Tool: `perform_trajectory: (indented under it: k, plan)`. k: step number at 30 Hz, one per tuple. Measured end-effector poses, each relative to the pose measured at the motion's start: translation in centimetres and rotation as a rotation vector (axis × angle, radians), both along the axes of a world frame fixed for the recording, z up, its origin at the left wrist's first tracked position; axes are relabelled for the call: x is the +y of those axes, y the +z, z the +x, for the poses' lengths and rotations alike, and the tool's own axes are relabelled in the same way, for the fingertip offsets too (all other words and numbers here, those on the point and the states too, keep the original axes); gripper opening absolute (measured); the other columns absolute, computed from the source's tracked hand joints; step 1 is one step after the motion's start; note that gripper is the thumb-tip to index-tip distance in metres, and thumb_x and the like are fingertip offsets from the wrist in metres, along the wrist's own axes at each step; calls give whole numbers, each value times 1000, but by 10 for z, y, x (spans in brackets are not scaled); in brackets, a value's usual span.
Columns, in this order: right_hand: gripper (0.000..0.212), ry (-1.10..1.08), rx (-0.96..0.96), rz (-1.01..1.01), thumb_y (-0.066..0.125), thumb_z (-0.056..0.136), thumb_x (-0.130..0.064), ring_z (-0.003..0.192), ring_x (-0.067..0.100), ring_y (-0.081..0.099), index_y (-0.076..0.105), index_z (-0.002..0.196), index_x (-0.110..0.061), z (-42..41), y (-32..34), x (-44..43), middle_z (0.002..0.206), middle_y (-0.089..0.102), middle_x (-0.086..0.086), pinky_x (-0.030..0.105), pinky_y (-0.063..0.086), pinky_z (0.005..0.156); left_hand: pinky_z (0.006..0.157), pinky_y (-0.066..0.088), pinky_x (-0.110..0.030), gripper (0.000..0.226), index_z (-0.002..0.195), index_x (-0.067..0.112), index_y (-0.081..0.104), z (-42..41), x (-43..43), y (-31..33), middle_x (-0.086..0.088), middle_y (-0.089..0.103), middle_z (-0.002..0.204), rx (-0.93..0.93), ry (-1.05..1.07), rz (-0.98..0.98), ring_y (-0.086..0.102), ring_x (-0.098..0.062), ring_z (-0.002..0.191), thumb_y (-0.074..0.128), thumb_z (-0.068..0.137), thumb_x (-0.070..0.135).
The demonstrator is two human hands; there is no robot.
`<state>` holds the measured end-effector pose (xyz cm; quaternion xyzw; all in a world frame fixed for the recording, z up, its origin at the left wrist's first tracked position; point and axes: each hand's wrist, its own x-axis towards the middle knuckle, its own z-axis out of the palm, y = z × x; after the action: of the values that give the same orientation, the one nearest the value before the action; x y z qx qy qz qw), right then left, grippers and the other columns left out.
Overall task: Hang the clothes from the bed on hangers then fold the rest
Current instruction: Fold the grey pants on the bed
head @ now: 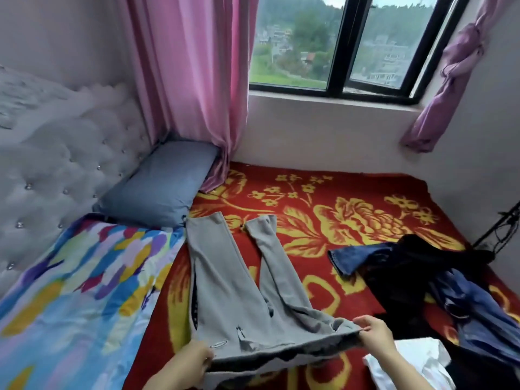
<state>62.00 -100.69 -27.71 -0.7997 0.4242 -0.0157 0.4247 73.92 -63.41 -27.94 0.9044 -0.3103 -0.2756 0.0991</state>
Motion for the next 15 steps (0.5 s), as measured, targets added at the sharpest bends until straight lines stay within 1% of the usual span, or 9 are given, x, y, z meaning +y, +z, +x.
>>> perform_trajectory:
  k: [2,4,6,8,10,12,13,14,15]
  plan:
    - [28,-3,28,22,53,73,13,73,30,62,70,91,-1,-17,-13,6,66,62,11,38,51,72,55,24,-21,19,79,4,57,-17,6,-14,6,32,60,19,47,-59,40,-14,65,42,90,8]
    - [35,17,48,0,50,74,14,76,28,60,69,100,-1,-28,-22,15,70,63,7,30,48,69,62,31,-25,21,88,3,61,-28,13,-24,7,38,62,27,117,-72,46,-11,66,43,92,12]
    - [44,62,79,-36,49,75,14,87,25,58,65,112,-4,-38,-29,25,91,68,10,25,42,70,66,37,-27,21,95,11,63,-38,20,-35,4,51,72,45,199,-85,49,-10,63,43,94,15]
    - [52,139,140,-83,46,74,16,107,27,56,63,117,-8,-48,-33,36,113,65,14,26,40,80,70,40,-28,17,88,22,59,-51,26,-45,1,61,87,58,297,-123,57,-15,75,44,94,15]
    - [56,182,189,-125,44,72,18,119,29,53,65,115,-10,-60,-36,46,120,63,14,27,40,88,73,41,-29,26,74,29,49,-67,32,-60,7,59,91,145,428,-204,57,-19,85,47,93,11]
    - [57,180,234,-152,43,72,18,116,29,55,66,116,-10,-75,-43,56,122,62,14,27,40,86,76,42,-27,32,87,39,56,-84,41,-78,9,57,91,249,505,-265,55,-16,87,50,93,9]
    - [58,189,256,-168,43,72,17,114,29,55,65,117,-12,-83,-46,59,122,62,15,28,41,84,79,40,-24,30,108,32,60,-92,44,-86,7,58,97,290,502,-279,56,-15,92,50,93,8]
    - [59,215,276,-179,43,73,16,113,29,55,64,119,-13,-92,-51,63,122,61,15,28,41,85,82,38,-20,29,119,17,58,-98,47,-94,4,60,105,315,488,-286,57,-15,101,50,94,7]
    - [59,256,289,-187,43,74,15,114,27,53,62,121,-15,-100,-54,65,124,58,14,28,41,87,84,36,-18,25,118,7,57,-104,50,-102,3,59,113,326,491,-297,56,-16,110,49,94,5]
